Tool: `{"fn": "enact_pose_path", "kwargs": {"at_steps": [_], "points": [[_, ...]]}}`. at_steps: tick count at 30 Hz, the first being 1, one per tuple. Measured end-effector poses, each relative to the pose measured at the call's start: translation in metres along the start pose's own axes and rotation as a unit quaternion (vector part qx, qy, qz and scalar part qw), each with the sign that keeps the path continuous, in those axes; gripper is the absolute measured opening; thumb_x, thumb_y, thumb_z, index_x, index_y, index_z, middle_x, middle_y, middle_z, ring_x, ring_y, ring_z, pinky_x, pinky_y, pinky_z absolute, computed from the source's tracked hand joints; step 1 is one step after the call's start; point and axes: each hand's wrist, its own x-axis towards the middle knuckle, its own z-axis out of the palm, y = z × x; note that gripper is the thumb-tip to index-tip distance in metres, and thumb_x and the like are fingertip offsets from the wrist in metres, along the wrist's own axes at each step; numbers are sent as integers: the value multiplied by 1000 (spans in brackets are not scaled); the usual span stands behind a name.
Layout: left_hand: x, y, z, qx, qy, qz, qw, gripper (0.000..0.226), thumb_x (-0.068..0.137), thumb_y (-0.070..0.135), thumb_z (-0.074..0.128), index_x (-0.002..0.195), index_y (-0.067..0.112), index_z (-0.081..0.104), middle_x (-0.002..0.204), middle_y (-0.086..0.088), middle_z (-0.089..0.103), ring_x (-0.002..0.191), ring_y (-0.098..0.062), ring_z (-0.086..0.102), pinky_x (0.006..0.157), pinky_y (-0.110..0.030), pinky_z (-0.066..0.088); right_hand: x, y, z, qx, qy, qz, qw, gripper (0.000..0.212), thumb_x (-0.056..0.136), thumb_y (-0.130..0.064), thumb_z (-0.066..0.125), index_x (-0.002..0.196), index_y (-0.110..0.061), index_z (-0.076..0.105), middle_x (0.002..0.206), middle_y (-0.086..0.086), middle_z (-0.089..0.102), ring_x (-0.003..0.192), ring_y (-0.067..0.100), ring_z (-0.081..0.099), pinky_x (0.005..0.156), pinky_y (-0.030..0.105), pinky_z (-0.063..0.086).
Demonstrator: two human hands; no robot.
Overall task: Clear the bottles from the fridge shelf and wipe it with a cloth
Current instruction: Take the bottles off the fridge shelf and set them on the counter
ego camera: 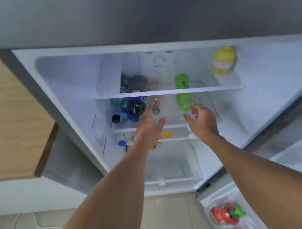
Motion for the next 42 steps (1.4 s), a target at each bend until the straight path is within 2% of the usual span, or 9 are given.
{"fn": "enact_pose_path", "kwargs": {"at_steps": [5, 10, 14, 17, 22, 26, 31, 37, 42], "points": [[53, -13, 45, -74, 67, -47, 994, 29, 99, 48, 59, 119, 34, 42, 117, 1, 67, 101, -32, 72, 91, -52, 57, 43, 24, 43, -43, 57, -3, 997, 47, 82, -36, 83, 118, -10, 66, 103, 17, 72, 99, 37, 65, 84, 43, 52], [77, -15, 69, -219, 128, -109, 961, 26, 101, 47, 59, 105, 39, 35, 93, 15, 66, 52, -21, 75, 66, -54, 64, 67, 34, 60, -78, 71, -4, 994, 34, 87, -33, 76, 112, -14, 62, 98, 12, 74, 93, 38, 67, 81, 45, 46], [61, -14, 65, -202, 190, -96, 956, 27, 95, 41, 68, 110, 35, 46, 92, 15, 69, 79, -31, 76, 78, -49, 62, 50, 31, 52, -29, 80, -26, 996, 30, 83, -16, 78, 111, -12, 69, 97, 16, 64, 85, 39, 65, 77, 42, 53], [33, -10, 48, -120, 216, -64, 967, 27, 92, 42, 70, 111, 41, 51, 101, 18, 69, 94, -18, 69, 79, -38, 56, 23, 23, 39, 2, 79, -43, 996, 31, 83, -11, 79, 112, -15, 71, 108, 14, 60, 92, 34, 67, 82, 40, 54], [-25, -1, 10, -22, 231, 2, 973, 20, 95, 45, 64, 114, 45, 56, 106, 11, 67, 88, -17, 64, 65, -34, 47, -23, -18, 6, 19, 104, -110, 988, 32, 84, -10, 80, 114, -14, 72, 113, 12, 66, 114, 34, 66, 86, 40, 57], [-80, 8, -36, 30, 235, 31, 971, 22, 95, 47, 60, 117, 46, 58, 105, 8, 66, 82, -26, 68, 64, -34, 42, -58, -65, -26, 18, 129, -103, 986, 28, 83, -13, 79, 110, -9, 72, 95, 11, 66, 96, 35, 66, 82, 39, 50], [-151, 10, -113, 72, 192, 70, 976, 28, 95, 52, 54, 123, 47, 54, 109, 3, 64, 94, -32, 67, 73, -38, 47, -115, -130, -69, -27, 56, -90, 994, 26, 84, -28, 78, 107, -16, 74, 94, 11, 68, 94, 33, 62, 77, 30, 39], [-231, -6, -241, 179, 136, 153, 962, 33, 93, 57, 53, 125, 47, 54, 110, 1, 68, 95, -33, 70, 79, -44, 58, -184, -226, -95, -27, -83, -141, 986, 23, 83, -38, 78, 97, -19, 79, 85, 4, 78, 77, 23, 70, 74, 34, 54], [-268, -28, -364, 204, 173, 154, 951, 33, 95, 50, 61, 127, 43, 60, 108, -1, 71, 93, -31, 70, 79, -43, 58, -213, -319, -90, 34, -96, -215, 971, 24, 81, -44, 80, 90, -22, 78, 69, -10, 72, 66, 9, 67, 64, 28, 52]]}}
